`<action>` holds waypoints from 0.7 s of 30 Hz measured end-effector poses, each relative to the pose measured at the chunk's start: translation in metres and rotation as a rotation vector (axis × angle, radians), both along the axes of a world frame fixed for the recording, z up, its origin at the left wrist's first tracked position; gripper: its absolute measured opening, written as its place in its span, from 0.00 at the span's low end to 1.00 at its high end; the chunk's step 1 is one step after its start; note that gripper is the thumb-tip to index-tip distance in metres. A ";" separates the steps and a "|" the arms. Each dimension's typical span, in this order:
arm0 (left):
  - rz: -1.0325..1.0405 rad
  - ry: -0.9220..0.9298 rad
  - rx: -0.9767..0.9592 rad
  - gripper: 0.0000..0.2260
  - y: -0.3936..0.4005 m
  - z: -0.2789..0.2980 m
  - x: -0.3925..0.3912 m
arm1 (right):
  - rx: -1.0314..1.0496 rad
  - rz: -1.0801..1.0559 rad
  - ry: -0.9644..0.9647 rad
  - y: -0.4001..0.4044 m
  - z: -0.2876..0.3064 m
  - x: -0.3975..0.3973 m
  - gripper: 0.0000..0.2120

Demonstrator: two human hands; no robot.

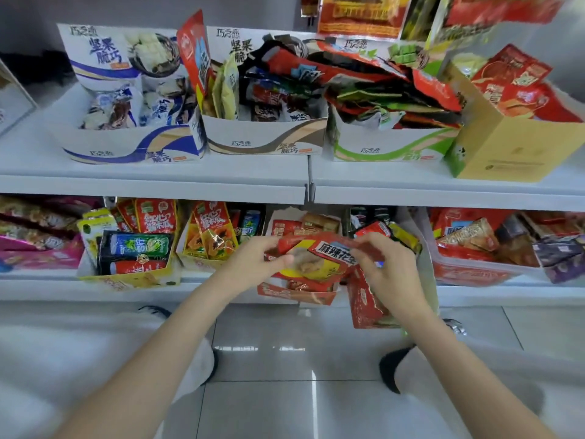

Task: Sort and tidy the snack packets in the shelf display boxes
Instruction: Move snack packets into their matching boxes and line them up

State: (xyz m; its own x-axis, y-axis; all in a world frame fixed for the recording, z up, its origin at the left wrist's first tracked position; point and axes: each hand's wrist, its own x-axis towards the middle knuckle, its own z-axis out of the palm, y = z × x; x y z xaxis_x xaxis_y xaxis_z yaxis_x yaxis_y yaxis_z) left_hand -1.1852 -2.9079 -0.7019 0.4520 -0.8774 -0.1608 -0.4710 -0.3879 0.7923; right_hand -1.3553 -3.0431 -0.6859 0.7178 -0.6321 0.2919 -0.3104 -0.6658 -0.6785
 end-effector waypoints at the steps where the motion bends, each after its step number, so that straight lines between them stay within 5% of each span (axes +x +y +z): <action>1: -0.016 -0.001 -0.021 0.10 -0.002 0.006 -0.002 | -0.007 -0.025 -0.007 -0.005 0.007 -0.004 0.05; 6: -0.057 -0.037 -0.110 0.19 -0.018 0.043 -0.022 | -0.104 -0.082 0.047 -0.043 0.043 -0.043 0.06; 15: -0.235 -0.163 -0.078 0.10 -0.065 0.079 -0.074 | -0.163 0.143 0.306 -0.080 0.093 -0.113 0.09; 21: -0.352 -0.028 -0.207 0.14 -0.112 0.098 -0.111 | 0.198 0.087 0.257 -0.100 0.103 -0.135 0.10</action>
